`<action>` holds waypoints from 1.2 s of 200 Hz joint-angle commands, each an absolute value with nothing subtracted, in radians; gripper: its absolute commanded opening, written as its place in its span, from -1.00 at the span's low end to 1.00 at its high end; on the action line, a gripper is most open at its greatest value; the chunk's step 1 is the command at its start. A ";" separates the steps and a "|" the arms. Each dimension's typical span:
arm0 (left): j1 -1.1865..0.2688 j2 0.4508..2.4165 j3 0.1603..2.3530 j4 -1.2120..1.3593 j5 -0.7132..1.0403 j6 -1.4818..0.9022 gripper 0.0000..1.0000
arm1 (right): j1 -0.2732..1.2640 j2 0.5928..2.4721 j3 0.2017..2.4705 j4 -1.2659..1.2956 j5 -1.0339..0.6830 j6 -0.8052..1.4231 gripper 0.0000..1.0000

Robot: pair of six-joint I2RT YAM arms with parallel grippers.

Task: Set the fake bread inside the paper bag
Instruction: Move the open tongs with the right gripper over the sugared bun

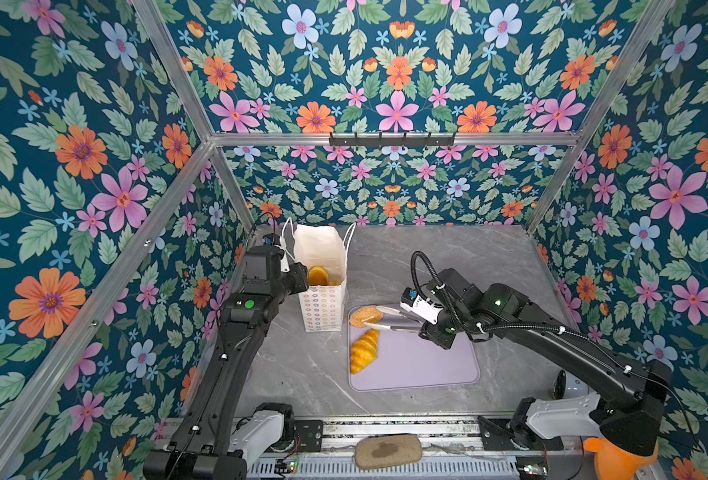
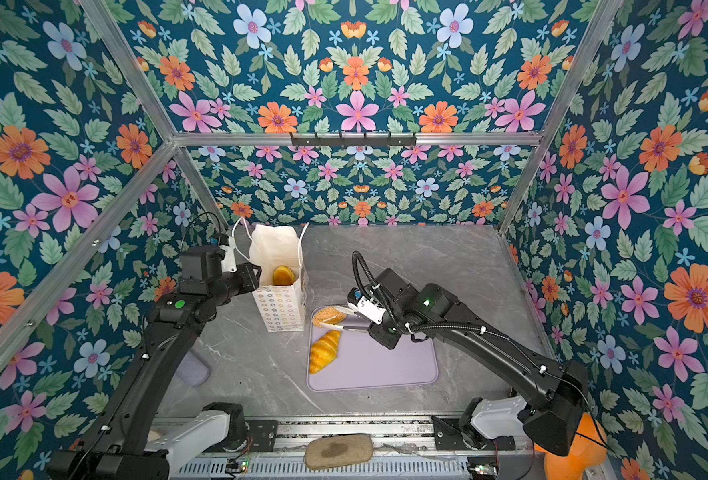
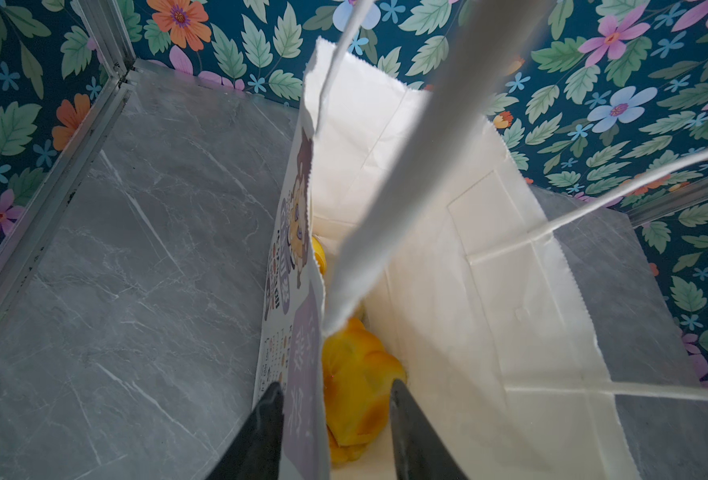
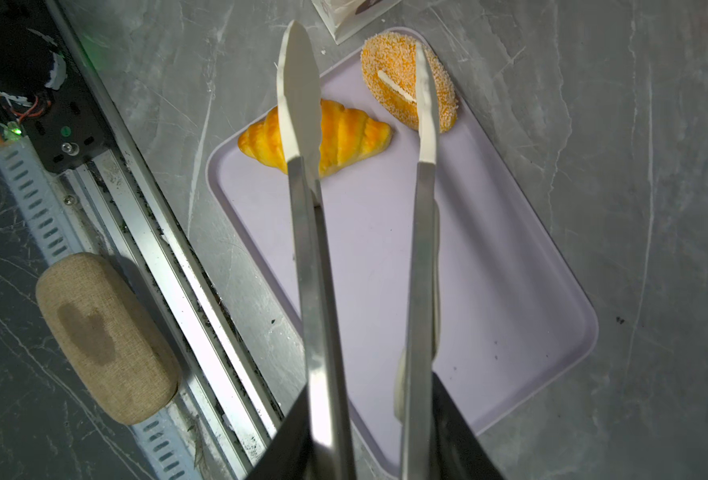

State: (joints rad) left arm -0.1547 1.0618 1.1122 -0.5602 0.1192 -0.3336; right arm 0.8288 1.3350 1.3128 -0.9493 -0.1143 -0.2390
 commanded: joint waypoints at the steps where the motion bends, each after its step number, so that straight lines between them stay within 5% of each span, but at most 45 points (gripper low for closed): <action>1: -0.153 1.065 1.118 -0.545 0.133 -0.321 -0.14 | 0.756 1.349 1.313 -0.836 -0.221 -0.348 -0.25; 39: -0.153 1.066 1.117 -0.545 0.119 -0.316 -0.14 | 0.654 1.400 1.324 -0.817 -0.311 -0.561 -0.23; 100: -0.153 1.064 1.114 -0.545 0.105 -0.306 -0.17 | 0.592 1.595 1.417 -0.872 -0.224 -0.705 -0.24; 240: -0.153 1.062 1.095 -0.507 0.150 -0.305 -0.26 | 0.546 1.701 1.429 -0.872 -0.229 -0.843 -0.24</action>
State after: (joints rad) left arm -0.1547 1.0615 1.0973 -0.5331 0.1345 -0.3119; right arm 0.5453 1.7180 1.4429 -0.8783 -0.2150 -0.8059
